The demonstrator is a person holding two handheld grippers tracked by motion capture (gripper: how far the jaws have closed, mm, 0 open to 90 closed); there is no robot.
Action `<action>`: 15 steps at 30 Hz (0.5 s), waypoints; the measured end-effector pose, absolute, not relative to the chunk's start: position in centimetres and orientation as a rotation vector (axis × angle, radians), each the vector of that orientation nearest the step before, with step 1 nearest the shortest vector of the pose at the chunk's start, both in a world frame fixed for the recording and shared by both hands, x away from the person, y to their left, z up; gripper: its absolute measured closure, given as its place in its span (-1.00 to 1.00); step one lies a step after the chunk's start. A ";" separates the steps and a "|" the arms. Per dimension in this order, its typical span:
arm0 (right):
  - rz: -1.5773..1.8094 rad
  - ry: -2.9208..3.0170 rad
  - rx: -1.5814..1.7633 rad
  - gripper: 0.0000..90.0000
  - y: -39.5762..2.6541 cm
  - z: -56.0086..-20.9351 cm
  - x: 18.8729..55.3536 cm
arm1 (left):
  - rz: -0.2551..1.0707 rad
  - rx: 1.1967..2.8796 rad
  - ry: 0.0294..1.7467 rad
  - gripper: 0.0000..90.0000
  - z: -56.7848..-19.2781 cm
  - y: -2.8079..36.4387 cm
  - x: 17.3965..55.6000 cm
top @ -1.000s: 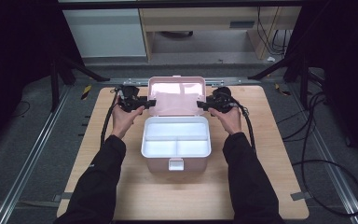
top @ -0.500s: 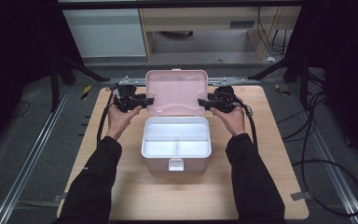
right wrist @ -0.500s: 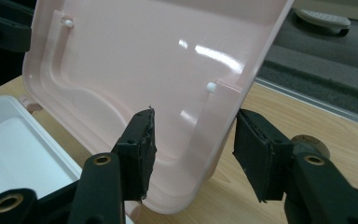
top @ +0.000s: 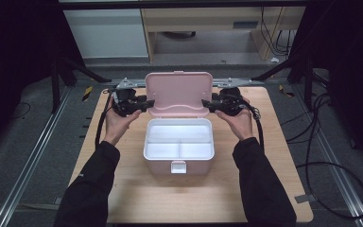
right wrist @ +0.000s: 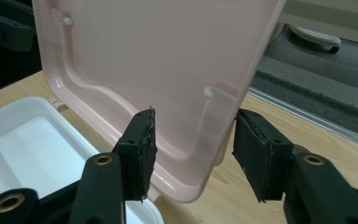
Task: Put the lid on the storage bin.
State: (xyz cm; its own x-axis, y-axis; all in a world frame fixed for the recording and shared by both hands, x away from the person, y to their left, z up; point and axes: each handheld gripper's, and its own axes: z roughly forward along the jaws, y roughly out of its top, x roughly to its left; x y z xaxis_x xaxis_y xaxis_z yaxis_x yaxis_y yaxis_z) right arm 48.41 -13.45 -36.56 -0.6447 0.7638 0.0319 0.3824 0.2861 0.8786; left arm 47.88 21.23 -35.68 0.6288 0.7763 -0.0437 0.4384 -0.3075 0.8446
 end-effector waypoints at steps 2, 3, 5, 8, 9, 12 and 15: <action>1.301 2.167 1.023 0.10 -13.4 -36.4 48.1 | 0.480 1.956 0.951 0.29 -35.5 21.2 47.6; 1.295 2.169 1.021 0.10 -13.3 -36.3 48.0 | 0.484 1.959 0.949 0.29 -35.5 21.2 47.4; 1.290 2.168 1.016 0.10 -13.3 -36.2 47.8 | 0.495 1.971 0.942 0.30 -35.4 21.2 47.2; 1.274 2.171 1.010 0.13 -13.2 -36.0 47.5 | 0.501 1.977 0.936 0.30 -35.2 21.2 46.8; 1.267 2.170 1.006 0.14 -13.2 -35.9 47.3 | 0.504 1.975 0.935 0.31 -35.2 21.2 46.7; 1.251 2.169 1.003 0.19 -13.2 -35.7 46.9 | 0.505 1.971 0.933 0.34 -35.2 21.3 46.4; 1.232 2.170 0.999 0.23 -13.1 -35.5 46.5 | 0.519 1.985 0.925 0.35 -35.0 21.2 45.9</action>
